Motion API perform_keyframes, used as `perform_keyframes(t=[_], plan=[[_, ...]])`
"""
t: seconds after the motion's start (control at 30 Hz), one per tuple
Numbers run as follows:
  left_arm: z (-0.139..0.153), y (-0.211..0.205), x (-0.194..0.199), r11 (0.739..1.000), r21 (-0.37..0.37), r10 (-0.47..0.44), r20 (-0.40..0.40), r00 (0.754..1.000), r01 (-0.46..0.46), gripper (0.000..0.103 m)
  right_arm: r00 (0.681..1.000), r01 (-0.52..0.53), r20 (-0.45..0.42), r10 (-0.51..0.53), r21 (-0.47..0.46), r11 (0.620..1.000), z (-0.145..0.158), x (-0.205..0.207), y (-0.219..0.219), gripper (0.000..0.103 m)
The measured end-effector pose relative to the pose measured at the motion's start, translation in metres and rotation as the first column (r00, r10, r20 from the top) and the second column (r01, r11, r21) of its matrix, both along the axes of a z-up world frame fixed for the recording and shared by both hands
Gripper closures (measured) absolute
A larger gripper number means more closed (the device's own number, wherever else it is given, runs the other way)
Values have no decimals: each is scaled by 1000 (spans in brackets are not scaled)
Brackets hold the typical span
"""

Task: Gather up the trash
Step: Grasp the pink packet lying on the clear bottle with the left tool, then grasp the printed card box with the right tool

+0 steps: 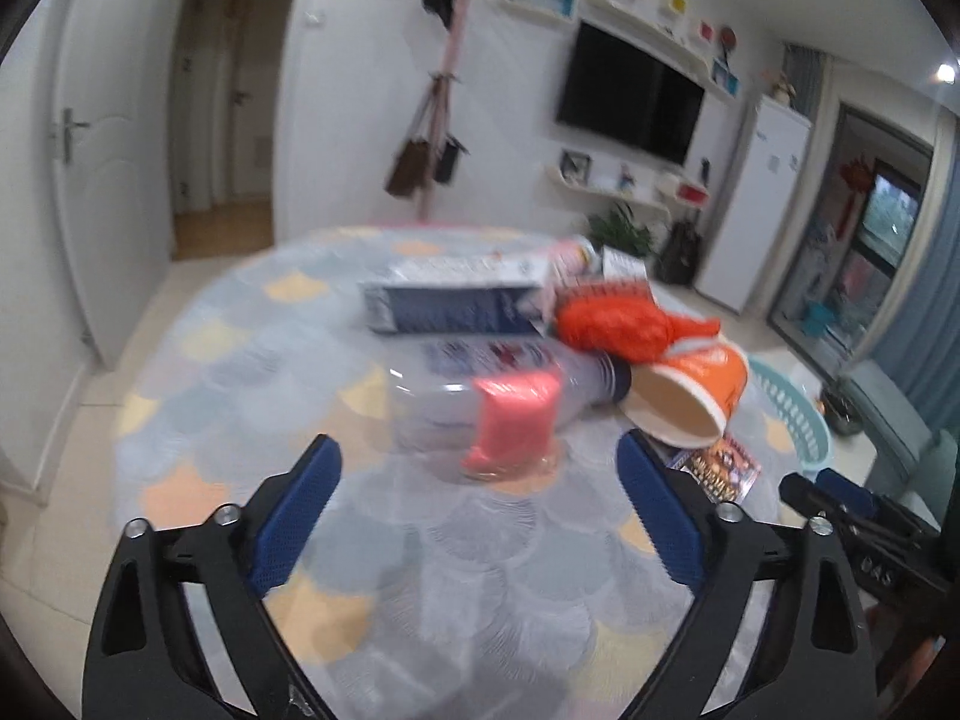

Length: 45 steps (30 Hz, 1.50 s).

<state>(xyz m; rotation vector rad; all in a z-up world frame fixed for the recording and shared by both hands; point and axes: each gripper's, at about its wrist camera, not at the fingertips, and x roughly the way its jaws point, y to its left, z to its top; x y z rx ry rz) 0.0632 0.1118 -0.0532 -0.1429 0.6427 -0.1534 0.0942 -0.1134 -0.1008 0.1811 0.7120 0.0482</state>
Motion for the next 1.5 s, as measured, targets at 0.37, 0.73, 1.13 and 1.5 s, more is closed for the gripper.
perform_keyframes(t=[0.37,0.73,1.13,1.5], plan=[[-42,-24,60,998,42,-30,-134,990,36,41,985,-21,-169,45,142,990,-24,40,14,23],[-39,-8,52,999,-15,-46,-110,993,45,65,974,73,-223,-49,98,993,-21,73,38,17],[-20,4,30,999,-28,-23,-43,999,22,66,983,-88,-170,75,-69,994,-23,46,64,41],[20,-39,22,993,-25,-110,51,993,112,66,992,-118,-47,116,-39,992,19,24,33,103]])
